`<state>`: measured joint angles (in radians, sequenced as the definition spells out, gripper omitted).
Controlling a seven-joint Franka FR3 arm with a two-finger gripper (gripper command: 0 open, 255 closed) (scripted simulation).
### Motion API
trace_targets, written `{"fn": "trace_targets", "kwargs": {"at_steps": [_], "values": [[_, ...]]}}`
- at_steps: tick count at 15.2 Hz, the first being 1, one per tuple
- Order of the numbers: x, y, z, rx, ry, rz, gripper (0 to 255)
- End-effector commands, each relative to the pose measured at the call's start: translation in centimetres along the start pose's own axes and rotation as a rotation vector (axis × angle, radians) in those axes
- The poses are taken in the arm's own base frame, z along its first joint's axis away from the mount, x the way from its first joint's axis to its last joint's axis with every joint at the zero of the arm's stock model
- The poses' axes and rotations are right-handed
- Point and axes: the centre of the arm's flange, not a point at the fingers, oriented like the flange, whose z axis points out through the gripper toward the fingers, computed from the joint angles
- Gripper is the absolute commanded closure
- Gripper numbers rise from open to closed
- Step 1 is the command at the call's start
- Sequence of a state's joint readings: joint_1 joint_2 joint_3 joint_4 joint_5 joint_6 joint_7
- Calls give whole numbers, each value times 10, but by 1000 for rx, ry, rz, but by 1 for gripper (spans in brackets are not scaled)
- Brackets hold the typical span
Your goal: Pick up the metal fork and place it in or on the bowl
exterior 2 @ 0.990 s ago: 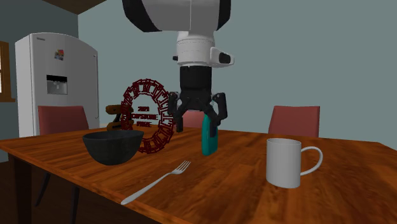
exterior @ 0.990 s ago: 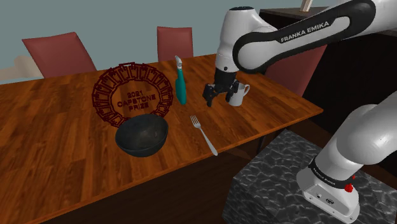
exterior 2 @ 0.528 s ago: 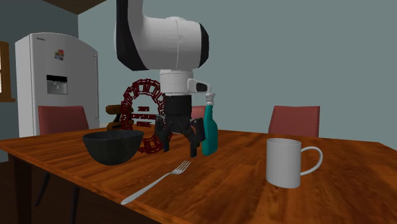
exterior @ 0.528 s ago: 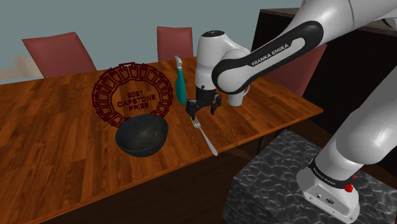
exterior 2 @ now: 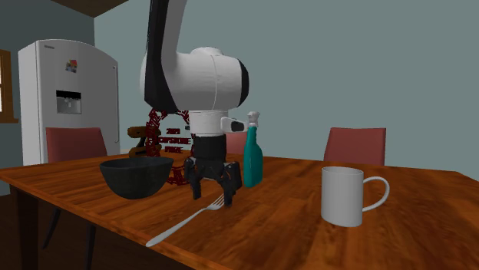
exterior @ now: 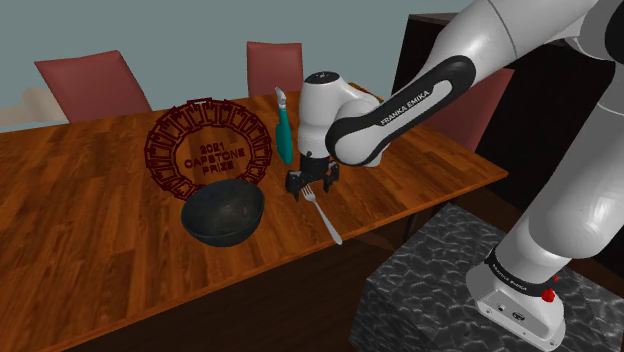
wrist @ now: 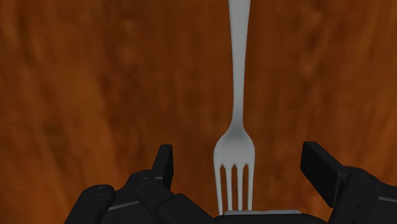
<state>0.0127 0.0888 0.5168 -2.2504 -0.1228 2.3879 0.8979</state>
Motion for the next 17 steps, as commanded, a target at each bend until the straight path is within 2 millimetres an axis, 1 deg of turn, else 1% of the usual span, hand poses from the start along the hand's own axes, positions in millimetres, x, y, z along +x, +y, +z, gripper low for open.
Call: {"fn": "trace_targets", "kwargs": {"at_steps": [1,8,9,17], "values": [[0,-1,9,0,0,0,0],[0,-1,9,0,0,0,0],[0,-1,9,0,0,0,255],[0,1,8,0,0,0,255]]}}
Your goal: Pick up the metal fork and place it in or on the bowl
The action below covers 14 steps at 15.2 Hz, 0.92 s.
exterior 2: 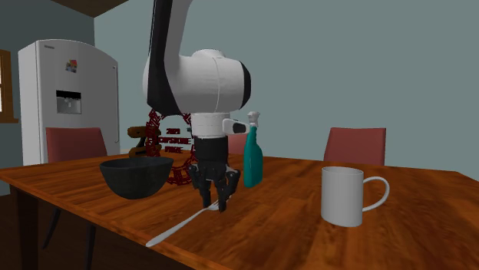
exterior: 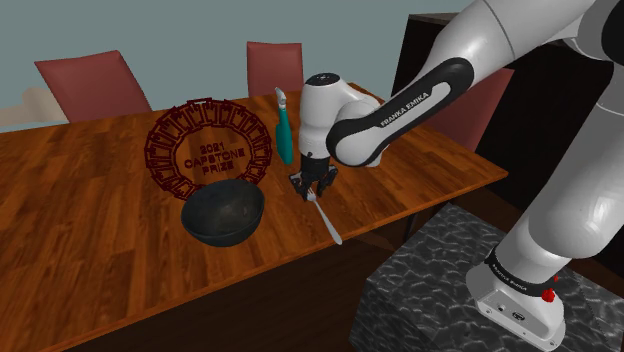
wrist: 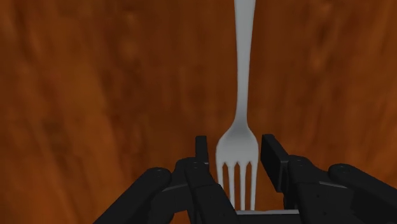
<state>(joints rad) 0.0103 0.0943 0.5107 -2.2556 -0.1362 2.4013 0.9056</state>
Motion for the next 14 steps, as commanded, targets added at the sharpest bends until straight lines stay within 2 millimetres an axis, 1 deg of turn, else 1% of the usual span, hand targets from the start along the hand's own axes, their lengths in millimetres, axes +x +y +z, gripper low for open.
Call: {"fn": "trace_targets", "kwargs": {"at_steps": [1,14], "values": [[-3,-4,5,2,-7,-6,255],[2,-5,-64,2,-7,-6,255]]}}
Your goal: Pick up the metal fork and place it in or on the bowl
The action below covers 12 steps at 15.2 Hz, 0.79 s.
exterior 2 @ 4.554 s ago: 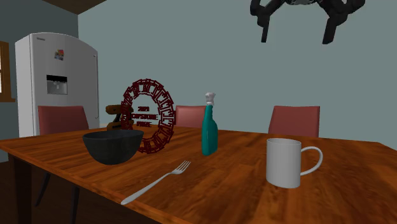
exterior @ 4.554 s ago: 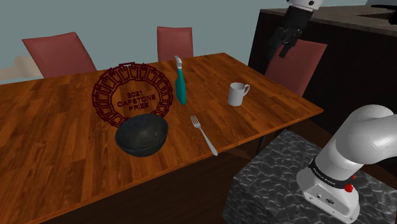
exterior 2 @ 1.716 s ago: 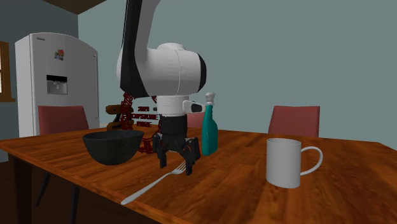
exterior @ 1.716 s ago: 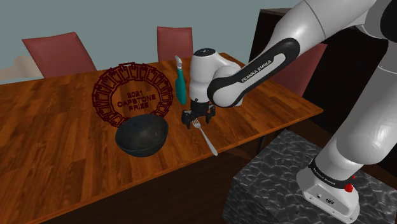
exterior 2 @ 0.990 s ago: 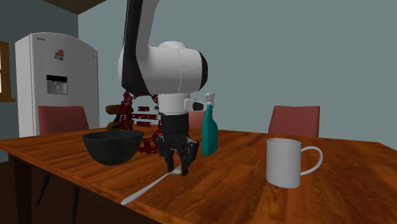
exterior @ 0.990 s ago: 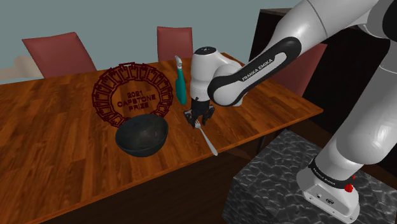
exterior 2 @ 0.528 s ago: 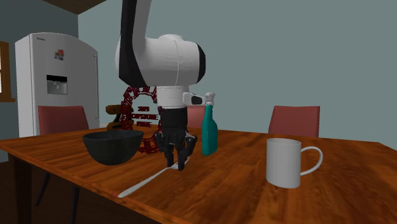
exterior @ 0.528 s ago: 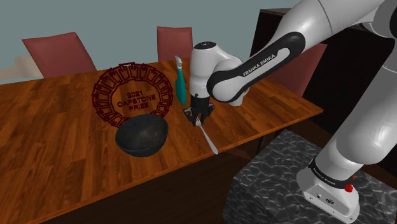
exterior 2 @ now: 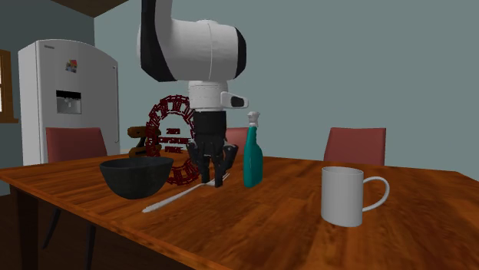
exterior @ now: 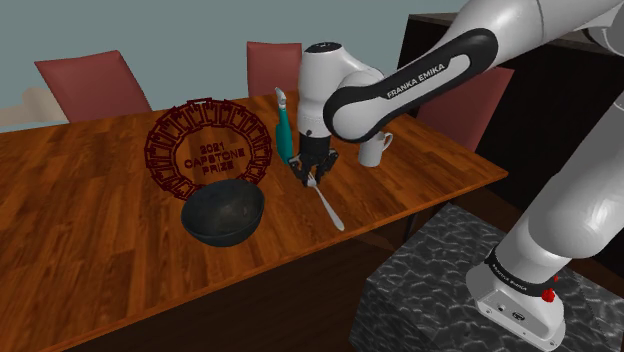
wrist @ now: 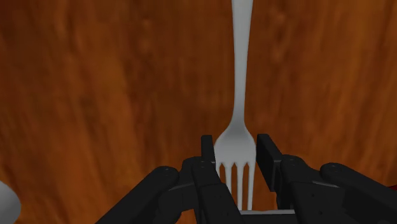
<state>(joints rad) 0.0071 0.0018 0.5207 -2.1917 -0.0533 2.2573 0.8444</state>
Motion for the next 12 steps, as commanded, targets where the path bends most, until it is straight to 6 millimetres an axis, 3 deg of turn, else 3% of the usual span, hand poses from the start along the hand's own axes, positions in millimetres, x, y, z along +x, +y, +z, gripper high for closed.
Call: {"fn": "trace_targets", "kwargs": {"at_steps": [1,12], "values": [[0,-1,-11,0,0,0,255],[4,-2,-69,0,0,0,255]]}}
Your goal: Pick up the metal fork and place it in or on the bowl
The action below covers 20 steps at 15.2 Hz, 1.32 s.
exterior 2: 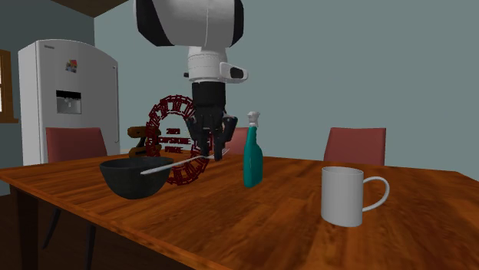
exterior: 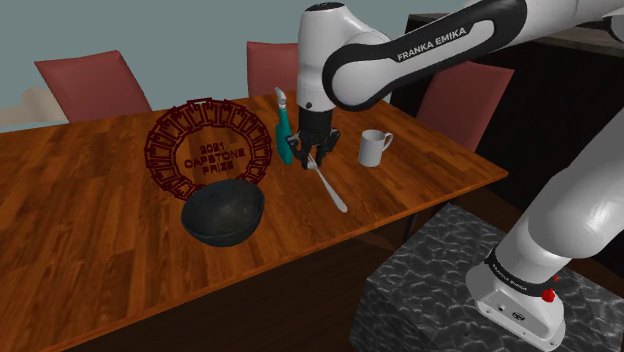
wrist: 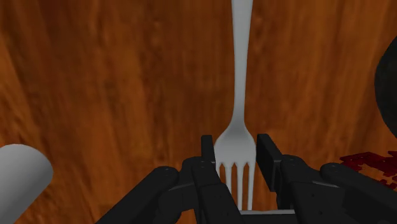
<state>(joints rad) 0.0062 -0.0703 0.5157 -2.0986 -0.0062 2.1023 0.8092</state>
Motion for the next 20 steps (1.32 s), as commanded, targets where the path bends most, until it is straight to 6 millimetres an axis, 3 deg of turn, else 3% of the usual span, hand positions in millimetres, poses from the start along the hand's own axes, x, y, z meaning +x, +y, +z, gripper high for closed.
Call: {"fn": "trace_targets", "kwargs": {"at_steps": [1,8,20], "values": [[1,1,-12,0,0,0,255],[4,0,-47,0,0,0,255],[-10,-158,-48,0,0,0,255]]}}
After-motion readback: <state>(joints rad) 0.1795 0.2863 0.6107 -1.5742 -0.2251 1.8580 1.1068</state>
